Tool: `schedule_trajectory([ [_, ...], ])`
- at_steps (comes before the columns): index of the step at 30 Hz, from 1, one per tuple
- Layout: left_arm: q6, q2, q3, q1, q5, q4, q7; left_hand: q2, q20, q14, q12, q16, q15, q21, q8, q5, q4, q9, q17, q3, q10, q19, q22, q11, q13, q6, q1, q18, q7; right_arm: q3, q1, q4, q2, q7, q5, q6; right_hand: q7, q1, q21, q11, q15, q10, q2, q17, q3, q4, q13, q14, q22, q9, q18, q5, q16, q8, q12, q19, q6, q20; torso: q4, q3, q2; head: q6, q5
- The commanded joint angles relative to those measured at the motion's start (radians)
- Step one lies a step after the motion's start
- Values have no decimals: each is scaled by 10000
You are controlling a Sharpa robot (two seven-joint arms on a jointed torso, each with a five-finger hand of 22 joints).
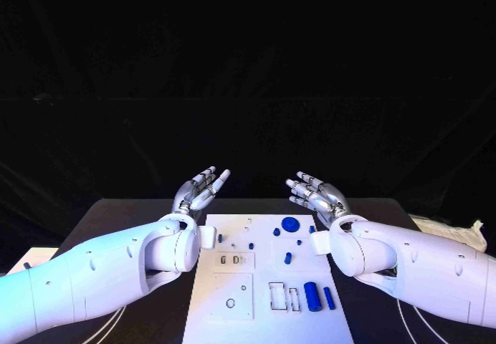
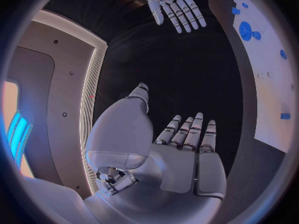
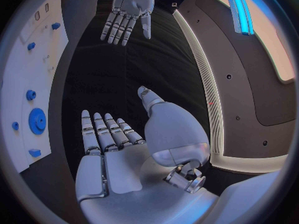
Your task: Assemble the parts on the task board
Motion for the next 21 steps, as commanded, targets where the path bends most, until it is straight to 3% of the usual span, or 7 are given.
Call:
schedule_trajectory([
  [1,813,35,4,28,60,-35,127,94,155,560,98,146,103,128,102,65,139,64,76,32,556,146,56,142,61,531,645,260,1062,-12,54,-164,61,-838,-1067,2066,1439,1195,696,200,89,2184,46,181,244,-732,163,2376,318,156,498,87,328,237,314,1965,1598,102,0,-4,2,1,-3],
  [5,813,35,4,28,60,-35,127,264,159,1732,226,370,173,421,272,46,92,161,211,0,1609,874,215,289,141,1559,884,267,1121,-25,91,-282,97,-1052,-1298,2568,1282,1734,1412,-60,-249,4827,-130,319,412,-1284,315,4906,580,306,869,-33,726,530,735,3550,3382,61,0,-4,2,1,-3],
  [8,813,35,4,28,60,-35,127,406,145,3576,518,826,244,1126,579,32,35,307,426,-73,3364,2660,586,452,277,3105,1072,226,1061,-29,103,-321,108,-1123,-1375,2733,1109,1901,1776,-256,-463,5559,-244,304,502,-1542,287,5584,677,373,1052,-72,818,689,815,4235,4645,15,0,-4,2,1,-3],
  [9,813,35,4,28,60,-35,127,443,139,4050,644,985,182,1557,660,27,5,340,479,-102,4100,3712,805,401,327,3566,1142,290,1007,-29,104,-323,109,-1127,-1379,2743,1067,1925,1835,-317,-514,5748,-280,304,532,-1605,280,5768,684,388,1071,-97,839,730,826,4355,5011,-19,0,-4,2,1,-3],
  [10,1325,-453,1,30,61,144,288,488,121,4522,793,1164,42,1934,745,23,-24,374,532,-140,4976,4526,973,272,382,4069,1209,414,1003,64,172,-714,-200,-627,-3765,1728,1034,1928,1906,-359,-575,5929,-288,290,589,-1655,259,5957,691,383,1062,-108,834,735,796,4499,5352,-64,20,4,172,-49,62],
  [12,1604,-577,1,31,61,234,255,566,77,5374,916,1441,-235,2442,859,15,-89,411,608,-219,6053,5506,1160,68,403,4882,1335,656,1023,99,191,-727,-248,-648,-4304,1600,966,1913,2041,-428,-686,6266,-313,277,725,-1744,239,6348,709,376,1053,-154,841,740,732,4758,6027,-181,24,3,224,-47,40],
  [21,2315,-1146,7,72,59,820,120,716,-490,7594,1072,1852,-887,3333,1038,16,-621,396,952,-438,7898,7693,1404,-417,424,6591,1941,754,764,282,392,-674,-440,-925,-6479,1078,766,1858,2932,-782,-1186,7502,-481,349,1322,-2051,251,7898,1061,362,1045,-227,1015,665,574,5775,7107,-758,-20,-11,614,127,48],
])
